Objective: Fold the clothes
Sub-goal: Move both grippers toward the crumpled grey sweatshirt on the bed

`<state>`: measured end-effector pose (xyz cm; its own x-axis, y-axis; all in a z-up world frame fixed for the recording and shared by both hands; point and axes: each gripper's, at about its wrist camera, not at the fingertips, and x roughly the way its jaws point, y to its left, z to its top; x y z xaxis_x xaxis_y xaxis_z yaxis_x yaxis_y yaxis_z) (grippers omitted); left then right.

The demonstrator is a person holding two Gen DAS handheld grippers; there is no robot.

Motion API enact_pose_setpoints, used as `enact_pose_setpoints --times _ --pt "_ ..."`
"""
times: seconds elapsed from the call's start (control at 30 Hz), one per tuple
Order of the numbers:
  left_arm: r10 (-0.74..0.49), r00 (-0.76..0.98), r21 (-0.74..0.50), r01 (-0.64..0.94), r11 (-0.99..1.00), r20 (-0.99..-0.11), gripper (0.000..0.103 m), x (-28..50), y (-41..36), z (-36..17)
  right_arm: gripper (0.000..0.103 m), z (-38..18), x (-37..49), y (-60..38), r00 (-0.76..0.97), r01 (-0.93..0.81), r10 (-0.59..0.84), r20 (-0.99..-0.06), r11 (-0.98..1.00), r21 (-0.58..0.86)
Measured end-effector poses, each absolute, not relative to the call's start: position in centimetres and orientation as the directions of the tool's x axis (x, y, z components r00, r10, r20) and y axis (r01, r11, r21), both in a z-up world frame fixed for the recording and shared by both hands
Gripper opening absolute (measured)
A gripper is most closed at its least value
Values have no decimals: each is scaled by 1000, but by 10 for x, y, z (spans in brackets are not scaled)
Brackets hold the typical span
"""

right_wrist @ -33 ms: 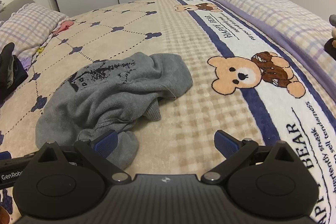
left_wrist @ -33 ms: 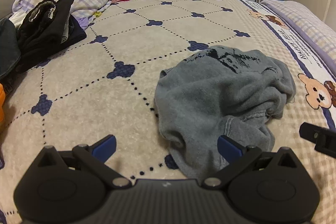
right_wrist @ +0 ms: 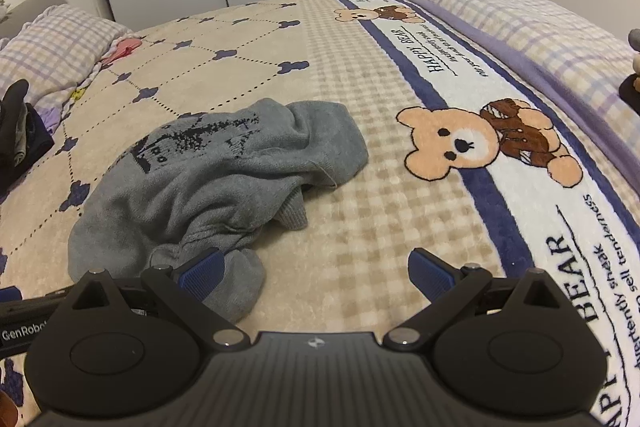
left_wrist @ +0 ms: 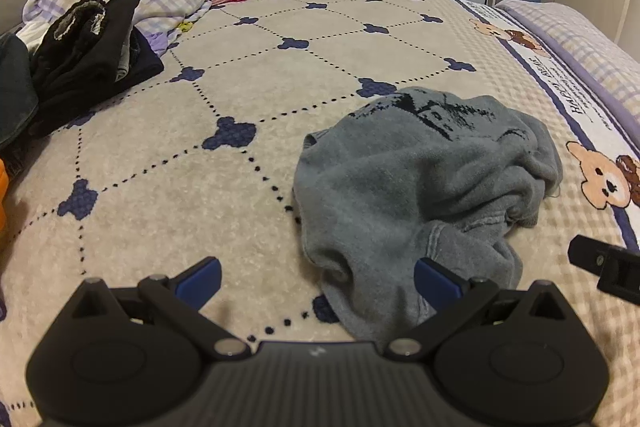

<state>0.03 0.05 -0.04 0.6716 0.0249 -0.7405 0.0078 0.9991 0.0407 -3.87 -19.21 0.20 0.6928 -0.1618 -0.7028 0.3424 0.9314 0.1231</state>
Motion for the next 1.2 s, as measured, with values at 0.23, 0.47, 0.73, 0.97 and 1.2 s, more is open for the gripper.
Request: enact_pose_setpoints --times 0.23,0.47,0.73,0.97,1.2 --pt "12 663 23 8 1000 -748 103 2 3 -2 101 2 -35 -185 687 339 -191 -701 938 77" --pt "3 656 8 4 1000 -755 103 4 5 -4 101 0 -35 -187 693 326 -170 -701 940 95" --pt "-1 658 -7 -7 1000 -753 103 6 12 -3 101 -1 -36 -185 703 324 -171 -691 941 97" --pt "-13 649 -40 -27 999 -761 103 9 21 -4 101 0 -36 -183 714 301 -149 -684 947 109" --pt "6 668 -31 -44 999 -744 103 11 29 -4 101 2 -30 -182 729 278 -120 -674 952 131"
